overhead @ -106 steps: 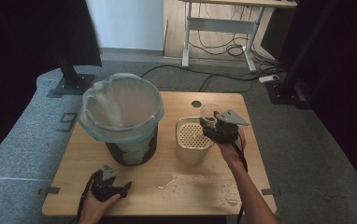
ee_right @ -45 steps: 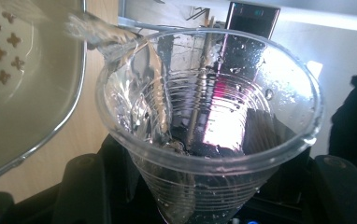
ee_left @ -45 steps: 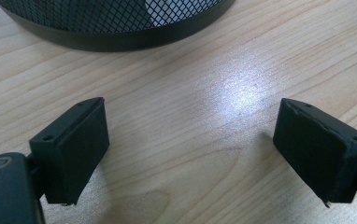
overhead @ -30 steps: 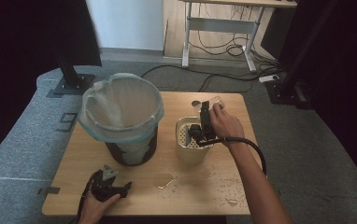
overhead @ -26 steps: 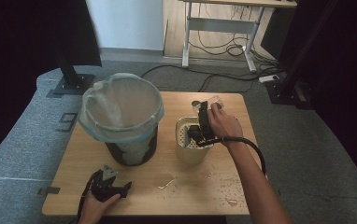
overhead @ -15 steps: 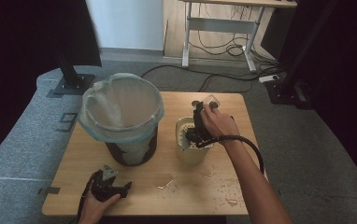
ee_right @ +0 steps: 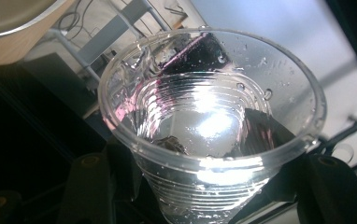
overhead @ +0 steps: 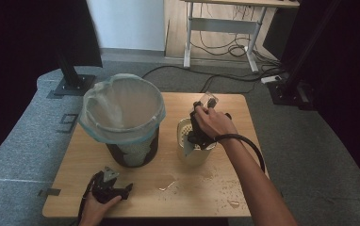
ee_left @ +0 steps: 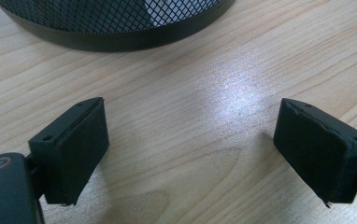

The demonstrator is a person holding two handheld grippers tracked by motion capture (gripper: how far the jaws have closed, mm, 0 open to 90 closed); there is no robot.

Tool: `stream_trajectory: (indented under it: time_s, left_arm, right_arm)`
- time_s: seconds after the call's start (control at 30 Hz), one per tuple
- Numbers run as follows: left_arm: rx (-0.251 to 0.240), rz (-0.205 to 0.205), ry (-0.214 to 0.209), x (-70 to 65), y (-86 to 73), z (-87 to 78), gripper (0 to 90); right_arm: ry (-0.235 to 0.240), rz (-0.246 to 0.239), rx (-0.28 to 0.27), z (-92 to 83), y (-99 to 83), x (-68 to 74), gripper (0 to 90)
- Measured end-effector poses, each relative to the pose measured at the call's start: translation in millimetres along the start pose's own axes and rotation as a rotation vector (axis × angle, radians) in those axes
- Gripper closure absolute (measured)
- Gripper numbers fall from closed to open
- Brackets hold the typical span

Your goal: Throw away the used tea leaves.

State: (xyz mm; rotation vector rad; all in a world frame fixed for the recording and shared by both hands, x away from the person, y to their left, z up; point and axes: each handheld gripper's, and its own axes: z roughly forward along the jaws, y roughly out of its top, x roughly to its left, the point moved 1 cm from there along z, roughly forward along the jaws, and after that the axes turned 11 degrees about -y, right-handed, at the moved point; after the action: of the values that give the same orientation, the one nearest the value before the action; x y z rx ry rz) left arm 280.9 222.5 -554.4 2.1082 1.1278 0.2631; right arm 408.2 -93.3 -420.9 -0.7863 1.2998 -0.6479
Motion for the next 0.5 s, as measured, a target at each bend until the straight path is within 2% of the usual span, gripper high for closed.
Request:
stream_trajectory:
  time_s: [0.03,0.07,0.17,0.3,0.43,0.47,0.5]
  left_arm:
    - [0.0,0.0,0.0,0.0,0.0,0.0,10.0]
    - [0.0,0.0,0.0,0.0,0.0,0.0,9.9]
    - [0.0,0.0,0.0,0.0,0.0,0.0,9.9]
    - [0.0,0.0,0.0,0.0,0.0,0.0,9.9]
    - [0.0,0.0,0.0,0.0,0.1,0.1,9.9]
    - [0.0,0.001,0.0,0.0,0.0,0.1,9.9]
    - [0.0,0.001,0.0,0.0,0.0,0.1,9.8]
  right_arm:
    - [0.0,0.0,0.0,0.0,0.0,0.0,42.4]
    - [0.0,-0.039,-0.013,-1.2,3.3,1.6,42.4]
    - [-0.001,-0.058,-0.02,-2.2,6.2,2.4,42.5]
    - [0.018,-0.016,0.007,2.2,4.8,-1.8,42.5]
    - [0.04,-0.043,0.003,2.2,6.8,0.6,42.5]
    - [0.017,-0.012,0.019,3.9,2.7,-3.1,42.5]
    - [0.026,-0.005,0.031,5.3,0.5,-2.6,42.5]
